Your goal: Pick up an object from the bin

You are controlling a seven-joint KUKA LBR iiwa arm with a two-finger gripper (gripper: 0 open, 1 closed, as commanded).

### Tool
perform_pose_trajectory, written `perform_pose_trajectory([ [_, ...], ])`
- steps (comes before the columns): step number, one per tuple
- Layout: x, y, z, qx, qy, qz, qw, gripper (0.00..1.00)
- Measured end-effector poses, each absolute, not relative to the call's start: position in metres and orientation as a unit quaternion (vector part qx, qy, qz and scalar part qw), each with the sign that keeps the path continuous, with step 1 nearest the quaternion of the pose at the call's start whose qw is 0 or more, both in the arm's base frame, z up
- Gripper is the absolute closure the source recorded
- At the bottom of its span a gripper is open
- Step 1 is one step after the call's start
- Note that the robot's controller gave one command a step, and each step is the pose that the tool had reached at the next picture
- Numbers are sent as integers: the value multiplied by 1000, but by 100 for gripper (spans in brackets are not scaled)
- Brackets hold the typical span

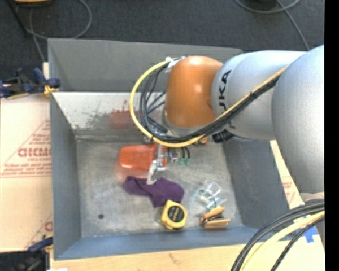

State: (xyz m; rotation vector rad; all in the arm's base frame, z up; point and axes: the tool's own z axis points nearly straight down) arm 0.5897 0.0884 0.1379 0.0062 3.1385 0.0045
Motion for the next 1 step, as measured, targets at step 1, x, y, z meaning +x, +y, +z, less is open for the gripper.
perform_pose_trajectory([
  [1, 590, 88, 138, 2, 1000, 1, 2, 0],
])
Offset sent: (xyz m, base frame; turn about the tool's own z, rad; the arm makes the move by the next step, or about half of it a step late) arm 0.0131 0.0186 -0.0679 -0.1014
